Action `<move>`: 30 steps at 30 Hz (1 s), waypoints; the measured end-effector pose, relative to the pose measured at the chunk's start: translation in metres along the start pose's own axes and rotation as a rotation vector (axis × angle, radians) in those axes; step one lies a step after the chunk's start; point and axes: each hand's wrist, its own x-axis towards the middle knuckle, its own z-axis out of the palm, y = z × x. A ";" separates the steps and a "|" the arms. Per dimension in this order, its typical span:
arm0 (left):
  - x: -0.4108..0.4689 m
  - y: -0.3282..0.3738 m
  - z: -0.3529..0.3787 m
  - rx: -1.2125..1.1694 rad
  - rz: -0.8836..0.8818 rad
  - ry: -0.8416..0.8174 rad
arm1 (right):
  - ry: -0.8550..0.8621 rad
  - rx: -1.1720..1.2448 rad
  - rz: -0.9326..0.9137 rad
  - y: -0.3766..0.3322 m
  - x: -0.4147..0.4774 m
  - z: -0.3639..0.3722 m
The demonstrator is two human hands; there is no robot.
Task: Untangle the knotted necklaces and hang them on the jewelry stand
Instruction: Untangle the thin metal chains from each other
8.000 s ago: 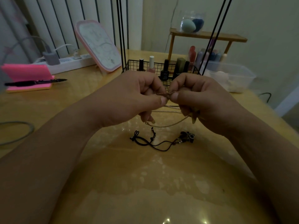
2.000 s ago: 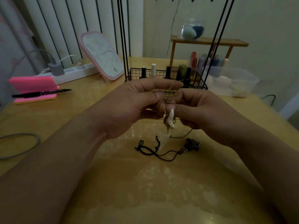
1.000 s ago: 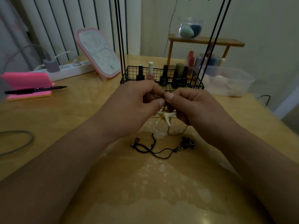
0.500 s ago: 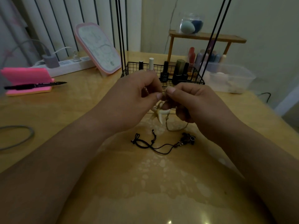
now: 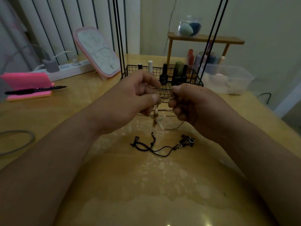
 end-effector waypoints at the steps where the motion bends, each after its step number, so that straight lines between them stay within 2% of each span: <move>1: 0.000 -0.001 -0.002 -0.013 -0.006 -0.067 | -0.007 0.039 0.019 0.000 0.000 0.000; 5: 0.000 -0.005 -0.012 -0.175 -0.002 -0.313 | -0.082 0.060 0.041 0.000 -0.002 0.000; 7: 0.002 -0.007 -0.014 -0.339 0.022 -0.365 | -0.121 0.018 0.038 0.001 -0.003 0.001; 13: 0.010 -0.012 -0.020 -0.796 0.088 -0.367 | -0.115 0.058 0.048 -0.001 0.000 -0.005; 17: 0.011 -0.014 -0.024 -0.856 0.032 -0.258 | -0.118 0.245 0.024 -0.002 0.002 -0.009; 22: 0.009 -0.012 -0.022 -0.890 0.006 -0.215 | -0.114 0.462 -0.022 -0.006 -0.001 -0.008; 24: 0.008 -0.011 -0.022 -0.783 0.001 -0.186 | -0.090 0.504 -0.037 -0.008 -0.002 -0.007; 28: 0.004 -0.010 -0.007 -0.023 -0.005 -0.034 | -0.046 0.434 -0.086 -0.009 -0.001 -0.006; 30: 0.003 -0.008 0.004 0.148 0.028 0.041 | -0.043 0.409 -0.093 -0.008 0.000 -0.006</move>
